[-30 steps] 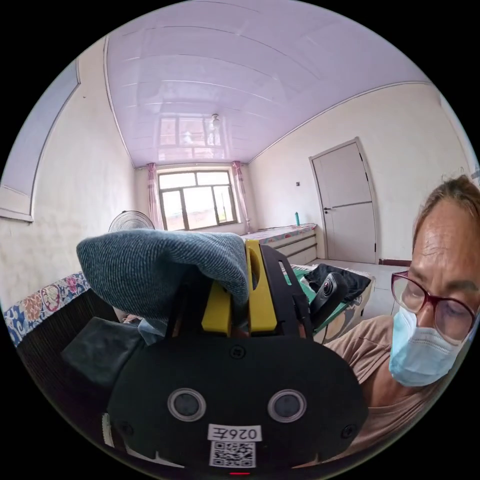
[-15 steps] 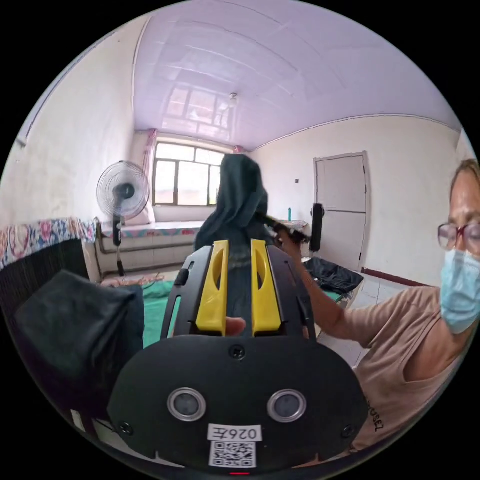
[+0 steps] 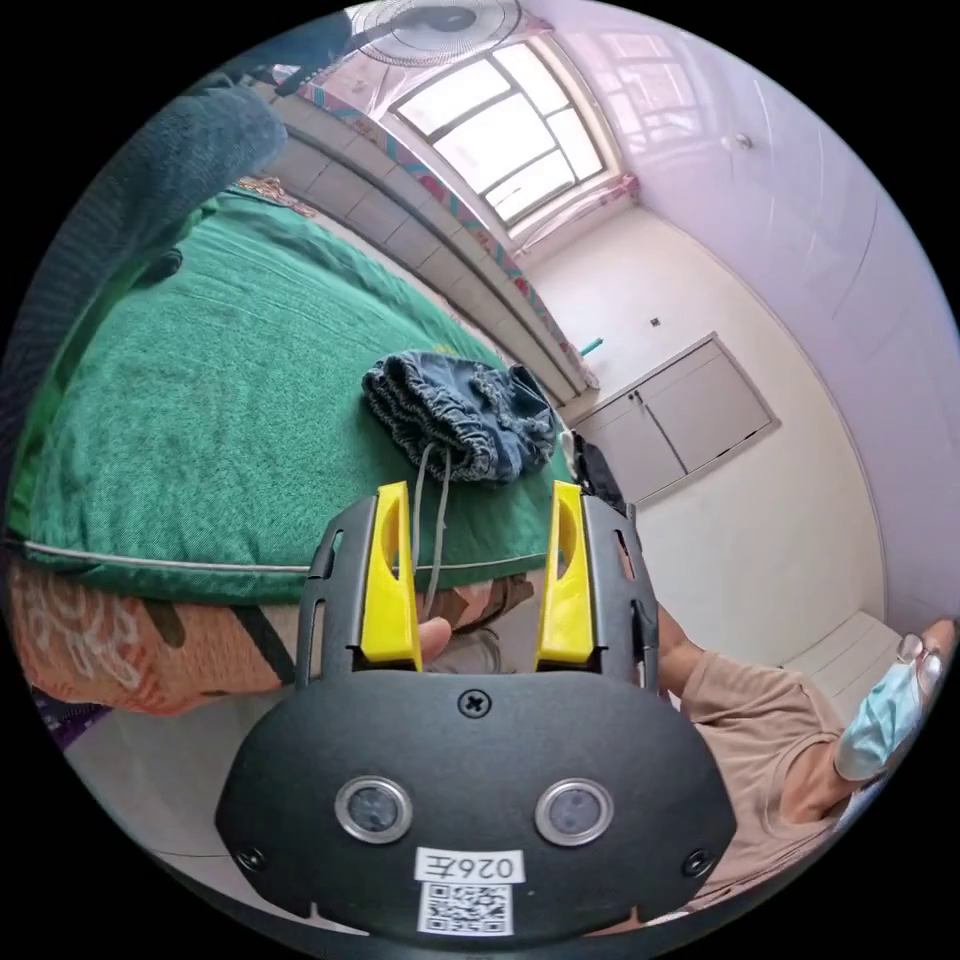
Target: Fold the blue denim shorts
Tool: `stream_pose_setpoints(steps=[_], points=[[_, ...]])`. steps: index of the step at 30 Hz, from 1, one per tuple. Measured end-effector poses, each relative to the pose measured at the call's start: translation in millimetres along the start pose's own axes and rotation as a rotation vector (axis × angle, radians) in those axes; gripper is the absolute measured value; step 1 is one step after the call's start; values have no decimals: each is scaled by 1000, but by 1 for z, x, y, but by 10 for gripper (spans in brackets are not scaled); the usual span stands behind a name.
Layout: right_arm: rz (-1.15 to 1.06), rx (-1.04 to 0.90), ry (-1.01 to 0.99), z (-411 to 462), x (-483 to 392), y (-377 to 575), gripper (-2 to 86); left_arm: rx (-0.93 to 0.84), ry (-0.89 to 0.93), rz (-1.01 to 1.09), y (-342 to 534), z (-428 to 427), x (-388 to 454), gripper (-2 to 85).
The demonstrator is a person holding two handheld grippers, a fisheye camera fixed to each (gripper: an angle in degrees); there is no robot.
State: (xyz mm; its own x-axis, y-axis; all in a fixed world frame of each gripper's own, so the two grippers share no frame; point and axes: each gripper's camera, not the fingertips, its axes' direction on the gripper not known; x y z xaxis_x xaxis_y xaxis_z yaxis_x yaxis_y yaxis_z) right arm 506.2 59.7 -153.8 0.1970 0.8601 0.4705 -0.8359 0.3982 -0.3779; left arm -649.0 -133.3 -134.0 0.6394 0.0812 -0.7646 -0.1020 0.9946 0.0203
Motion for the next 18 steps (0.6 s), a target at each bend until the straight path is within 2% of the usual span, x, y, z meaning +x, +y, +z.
stream_pose_setpoints(steps=[4,7,11,18], points=[[-41,29,-113,13,39,12,-9,-74,-83,42,-10,80,3,212],[-152,-42,-108,35,34,12,-9,-119,-136,44,-17,141,2,219],[-198,-108,-143,60,42,10,-9,-119,-66,-24,-17,216,-7,226],[-222,-107,-207,78,56,12,-9,-124,-178,-57,-12,290,15,243]])
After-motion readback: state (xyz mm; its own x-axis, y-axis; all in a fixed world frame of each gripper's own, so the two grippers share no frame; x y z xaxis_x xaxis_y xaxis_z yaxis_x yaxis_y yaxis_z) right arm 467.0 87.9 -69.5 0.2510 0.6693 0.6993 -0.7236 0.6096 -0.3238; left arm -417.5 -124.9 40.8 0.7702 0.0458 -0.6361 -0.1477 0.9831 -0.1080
